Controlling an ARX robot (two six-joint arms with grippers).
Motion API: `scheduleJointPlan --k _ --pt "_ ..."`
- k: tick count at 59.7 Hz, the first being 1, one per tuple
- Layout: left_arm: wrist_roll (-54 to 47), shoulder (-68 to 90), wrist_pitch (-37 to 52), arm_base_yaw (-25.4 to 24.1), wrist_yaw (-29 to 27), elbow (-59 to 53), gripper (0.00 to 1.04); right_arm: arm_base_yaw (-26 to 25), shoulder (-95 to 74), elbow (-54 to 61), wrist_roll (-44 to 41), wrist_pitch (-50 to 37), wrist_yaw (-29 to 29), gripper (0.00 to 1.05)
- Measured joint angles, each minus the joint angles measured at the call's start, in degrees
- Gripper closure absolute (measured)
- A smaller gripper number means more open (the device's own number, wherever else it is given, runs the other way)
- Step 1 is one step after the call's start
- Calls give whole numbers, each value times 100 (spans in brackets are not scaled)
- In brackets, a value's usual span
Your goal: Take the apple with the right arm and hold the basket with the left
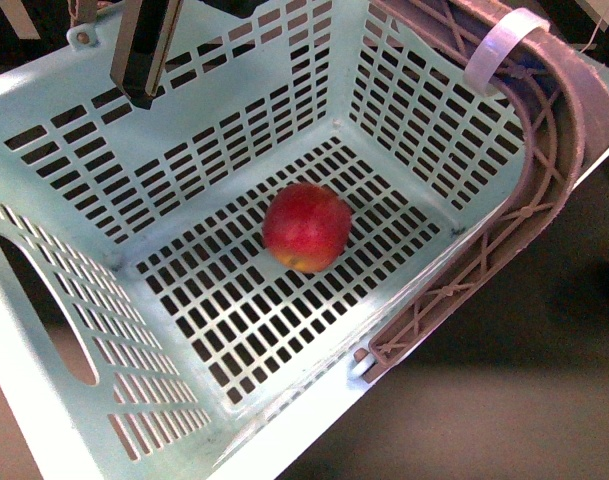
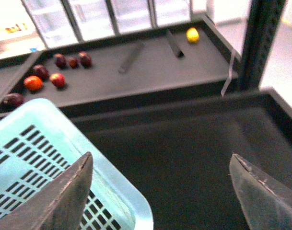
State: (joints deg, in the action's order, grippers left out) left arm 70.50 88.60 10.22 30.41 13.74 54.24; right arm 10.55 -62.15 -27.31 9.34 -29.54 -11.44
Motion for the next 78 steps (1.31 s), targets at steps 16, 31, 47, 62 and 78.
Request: scheduleJointPlan --k 16,31,47,62,78 --pt "57 0 -2 2 68 2 99 -352 756 1202 -796 -907 459 70" --pt "24 0 0 2 55 2 99 -721 1563 1851 -905 -774 973 103" --pt "26 0 0 2 63 2 99 -1034 2332 2243 -909 -378 1130 103" --pt "9 0 0 2 44 2 99 -1036 3077 2468 -909 136 1130 103" --pt "20 0 0 2 79 2 99 -1036 3602 2629 -914 369 1139 103"
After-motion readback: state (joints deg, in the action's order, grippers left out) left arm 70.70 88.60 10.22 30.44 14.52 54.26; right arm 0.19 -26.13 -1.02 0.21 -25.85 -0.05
